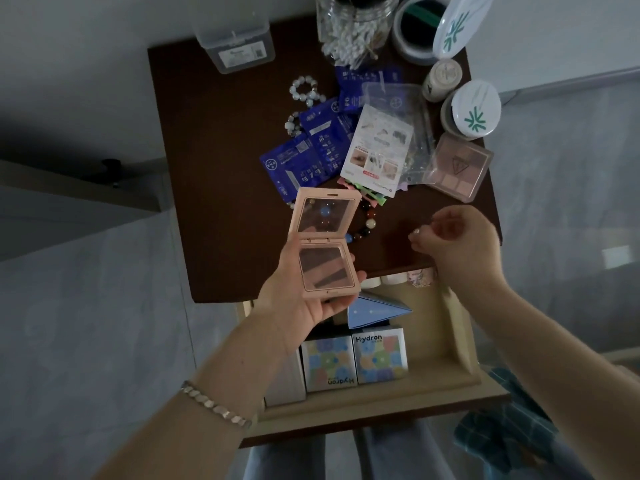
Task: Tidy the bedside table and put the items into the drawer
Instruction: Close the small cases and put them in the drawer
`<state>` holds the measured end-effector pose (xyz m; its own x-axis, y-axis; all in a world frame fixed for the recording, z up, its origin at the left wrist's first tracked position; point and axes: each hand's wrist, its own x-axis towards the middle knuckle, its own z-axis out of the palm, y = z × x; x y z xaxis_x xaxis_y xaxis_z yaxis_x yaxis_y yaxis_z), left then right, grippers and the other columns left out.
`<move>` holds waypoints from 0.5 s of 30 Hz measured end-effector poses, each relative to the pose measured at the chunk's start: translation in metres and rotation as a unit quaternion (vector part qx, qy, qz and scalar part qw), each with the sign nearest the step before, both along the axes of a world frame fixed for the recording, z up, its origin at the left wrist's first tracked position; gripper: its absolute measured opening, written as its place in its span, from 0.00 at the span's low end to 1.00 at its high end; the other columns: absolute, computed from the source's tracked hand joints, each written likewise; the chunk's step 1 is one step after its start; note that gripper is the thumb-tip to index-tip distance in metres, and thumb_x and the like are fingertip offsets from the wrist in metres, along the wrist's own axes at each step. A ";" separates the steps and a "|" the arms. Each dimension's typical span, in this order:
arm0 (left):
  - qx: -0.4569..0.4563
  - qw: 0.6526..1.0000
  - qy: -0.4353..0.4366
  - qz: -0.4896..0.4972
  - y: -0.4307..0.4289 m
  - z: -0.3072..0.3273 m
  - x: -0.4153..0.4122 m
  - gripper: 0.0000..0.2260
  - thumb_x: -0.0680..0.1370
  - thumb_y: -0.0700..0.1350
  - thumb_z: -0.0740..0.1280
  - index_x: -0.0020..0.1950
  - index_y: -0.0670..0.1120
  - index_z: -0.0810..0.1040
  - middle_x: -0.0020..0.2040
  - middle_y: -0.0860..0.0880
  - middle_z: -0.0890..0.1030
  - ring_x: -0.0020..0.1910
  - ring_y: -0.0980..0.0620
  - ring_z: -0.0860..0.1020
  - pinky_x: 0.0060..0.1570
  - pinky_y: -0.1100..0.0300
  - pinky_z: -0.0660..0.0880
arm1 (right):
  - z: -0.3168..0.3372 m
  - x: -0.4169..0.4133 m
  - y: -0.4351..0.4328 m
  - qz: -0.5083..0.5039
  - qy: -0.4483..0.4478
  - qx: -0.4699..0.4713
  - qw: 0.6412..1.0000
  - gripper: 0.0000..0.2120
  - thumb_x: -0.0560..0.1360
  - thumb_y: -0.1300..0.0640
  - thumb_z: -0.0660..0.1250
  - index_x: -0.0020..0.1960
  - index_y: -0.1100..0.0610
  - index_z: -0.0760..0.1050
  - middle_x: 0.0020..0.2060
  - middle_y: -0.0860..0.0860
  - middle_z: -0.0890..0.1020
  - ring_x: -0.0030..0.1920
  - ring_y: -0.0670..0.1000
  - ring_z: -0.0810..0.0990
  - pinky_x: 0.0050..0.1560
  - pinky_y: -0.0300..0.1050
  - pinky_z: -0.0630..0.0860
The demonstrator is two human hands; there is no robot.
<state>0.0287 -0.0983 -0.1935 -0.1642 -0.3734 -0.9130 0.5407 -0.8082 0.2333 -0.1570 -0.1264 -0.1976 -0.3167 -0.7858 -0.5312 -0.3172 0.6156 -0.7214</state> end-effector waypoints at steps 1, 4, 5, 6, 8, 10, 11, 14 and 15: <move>-0.005 1.000 0.004 0.001 0.001 0.000 0.000 0.20 0.78 0.59 0.55 0.61 0.47 0.74 0.52 0.41 0.83 0.48 0.40 0.82 0.49 0.46 0.76 | 0.014 0.005 0.001 0.012 -0.018 -0.025 0.999 0.10 0.70 0.66 0.69 0.43 0.53 0.72 0.40 0.55 0.80 0.44 0.56 0.82 0.46 0.49 0.80; -0.032 0.999 0.028 0.001 0.002 0.003 -0.003 0.18 0.79 0.56 0.56 0.65 0.48 0.71 0.54 0.41 0.82 0.49 0.39 0.82 0.49 0.45 0.77 | 0.054 0.021 0.008 0.092 -0.087 -0.080 0.989 0.10 0.70 0.69 0.68 0.43 0.54 0.73 0.38 0.51 0.80 0.40 0.46 0.82 0.41 0.36 0.79; -0.042 0.998 0.038 0.002 0.002 0.004 -0.004 0.18 0.79 0.56 0.56 0.65 0.49 0.70 0.55 0.41 0.82 0.49 0.39 0.82 0.49 0.45 0.78 | 0.064 0.027 0.011 0.124 -0.108 -0.093 0.982 0.11 0.70 0.69 0.68 0.43 0.54 0.73 0.37 0.49 0.80 0.38 0.44 0.81 0.39 0.33 0.77; -0.051 0.998 0.046 0.000 0.002 0.005 -0.006 0.18 0.79 0.56 0.55 0.65 0.49 0.70 0.55 0.41 0.82 0.48 0.41 0.82 0.47 0.46 0.79 | 0.070 0.033 0.015 0.158 -0.117 -0.104 0.975 0.12 0.69 0.69 0.68 0.42 0.52 0.73 0.37 0.47 0.80 0.38 0.43 0.80 0.38 0.31 0.76; -0.069 0.996 0.055 -0.022 0.002 0.006 -0.008 0.20 0.79 0.57 0.54 0.67 0.49 0.69 0.56 0.42 0.81 0.49 0.45 0.82 0.42 0.50 0.80 | 0.072 0.042 0.022 0.235 -0.111 -0.126 0.957 0.14 0.69 0.70 0.68 0.42 0.50 0.73 0.38 0.45 0.79 0.40 0.42 0.80 0.39 0.31 0.76; -0.093 0.992 0.062 -0.056 0.002 0.009 -0.011 0.23 0.79 0.59 0.51 0.69 0.48 0.68 0.54 0.42 0.82 0.48 0.48 0.82 0.39 0.56 0.79 | 0.064 0.046 0.029 0.306 -0.091 -0.142 0.937 0.14 0.69 0.70 0.68 0.42 0.51 0.74 0.41 0.45 0.79 0.42 0.43 0.79 0.42 0.31 0.76; -0.106 0.990 0.067 -0.065 0.003 0.010 -0.011 0.24 0.79 0.59 0.51 0.69 0.47 0.68 0.52 0.43 0.82 0.47 0.48 0.82 0.39 0.58 0.79 | 0.060 0.047 0.031 0.331 -0.083 -0.145 0.929 0.13 0.69 0.70 0.68 0.43 0.53 0.75 0.42 0.45 0.79 0.44 0.43 0.79 0.43 0.30 0.76; -0.141 0.984 0.090 -0.056 0.003 0.013 -0.013 0.24 0.76 0.54 0.57 0.70 0.45 0.66 0.50 0.45 0.80 0.44 0.51 0.81 0.38 0.60 0.78 | 0.056 0.046 0.035 0.358 -0.067 -0.150 0.919 0.13 0.69 0.70 0.67 0.44 0.53 0.76 0.42 0.44 0.78 0.44 0.42 0.78 0.42 0.28 0.75; -0.144 0.984 0.096 -0.045 0.003 0.012 -0.012 0.23 0.75 0.51 0.59 0.70 0.45 0.66 0.51 0.45 0.79 0.44 0.51 0.81 0.38 0.59 0.78 | 0.056 0.045 0.036 0.361 -0.067 -0.152 0.917 0.13 0.69 0.70 0.67 0.44 0.53 0.76 0.42 0.43 0.78 0.43 0.42 0.78 0.42 0.29 0.75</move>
<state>0.0166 -0.0949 -0.1813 -0.3667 -0.5889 -0.7202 0.5271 -0.7694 0.3607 -0.1119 -0.0905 -0.1414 0.3976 -0.8834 -0.2481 -0.4586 0.0429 -0.8876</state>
